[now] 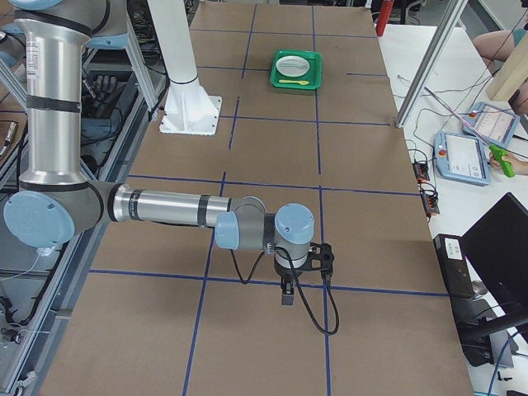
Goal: Place spoon
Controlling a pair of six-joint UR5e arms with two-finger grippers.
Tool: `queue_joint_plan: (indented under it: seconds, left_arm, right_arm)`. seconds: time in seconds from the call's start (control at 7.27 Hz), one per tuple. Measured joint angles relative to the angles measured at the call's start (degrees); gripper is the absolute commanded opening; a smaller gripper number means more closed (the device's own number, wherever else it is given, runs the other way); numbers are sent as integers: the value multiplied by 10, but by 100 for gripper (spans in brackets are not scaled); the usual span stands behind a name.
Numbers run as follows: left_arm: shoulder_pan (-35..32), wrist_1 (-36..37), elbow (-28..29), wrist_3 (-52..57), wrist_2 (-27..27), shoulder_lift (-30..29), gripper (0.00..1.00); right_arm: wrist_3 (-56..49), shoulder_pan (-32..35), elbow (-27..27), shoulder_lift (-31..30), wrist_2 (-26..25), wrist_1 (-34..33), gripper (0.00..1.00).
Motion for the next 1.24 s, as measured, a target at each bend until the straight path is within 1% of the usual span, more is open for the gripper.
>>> queue_joint_plan:
  seconds: [0.14, 0.41, 0.69, 0.83, 0.96, 1.24]
  left_arm:
    - [-9, -1, 6, 0, -11, 10, 100]
    - [-12, -6, 1, -8, -16, 37, 100]
    - [-13, -45, -16, -8, -17, 67, 100]
    - [-13, -75, -17, -10, -16, 73, 100]
    - [-13, -90, -16, -11, -16, 76, 100]
    - [-13, -95, -18, -9, -18, 77, 100]
  right_arm:
    - [0, 0, 0, 0, 0, 0, 100]
    - [0, 0, 0, 0, 0, 0, 100]
    - [0, 0, 0, 0, 0, 0, 100]
    - [0, 0, 0, 0, 0, 0, 100]
    - [0, 0, 0, 0, 0, 0, 100]
    - [0, 0, 0, 0, 0, 0, 100]
